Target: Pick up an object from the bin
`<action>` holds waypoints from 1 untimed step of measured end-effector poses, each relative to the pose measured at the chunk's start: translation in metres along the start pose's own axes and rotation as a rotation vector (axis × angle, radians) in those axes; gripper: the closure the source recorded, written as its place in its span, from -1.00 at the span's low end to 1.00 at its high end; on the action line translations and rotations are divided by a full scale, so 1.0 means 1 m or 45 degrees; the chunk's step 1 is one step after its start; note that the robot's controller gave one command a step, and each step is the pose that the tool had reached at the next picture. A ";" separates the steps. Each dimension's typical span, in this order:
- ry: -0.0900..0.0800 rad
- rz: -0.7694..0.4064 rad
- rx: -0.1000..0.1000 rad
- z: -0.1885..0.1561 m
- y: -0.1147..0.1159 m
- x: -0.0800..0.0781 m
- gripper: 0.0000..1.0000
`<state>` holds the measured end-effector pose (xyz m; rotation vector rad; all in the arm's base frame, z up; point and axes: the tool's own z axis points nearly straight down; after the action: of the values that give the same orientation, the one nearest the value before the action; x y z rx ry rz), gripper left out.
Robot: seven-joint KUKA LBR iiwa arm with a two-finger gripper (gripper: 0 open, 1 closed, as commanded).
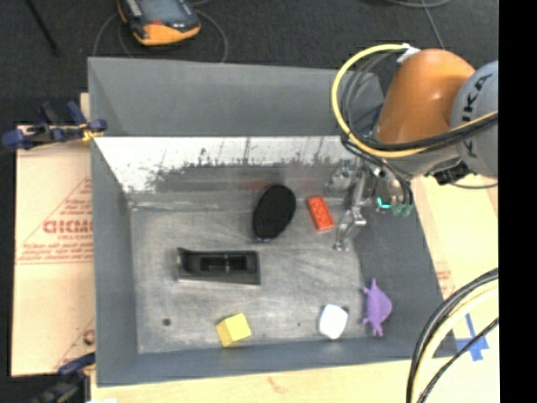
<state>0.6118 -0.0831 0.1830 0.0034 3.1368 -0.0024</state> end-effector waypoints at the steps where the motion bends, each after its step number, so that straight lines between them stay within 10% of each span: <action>1: -0.005 0.099 -0.001 0.053 0.008 0.015 -1.00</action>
Offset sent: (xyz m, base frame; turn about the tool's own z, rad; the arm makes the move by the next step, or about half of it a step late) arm 0.0297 0.0101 -0.0119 -0.0095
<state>0.5974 -0.0748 0.1299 0.1249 3.1307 -0.0014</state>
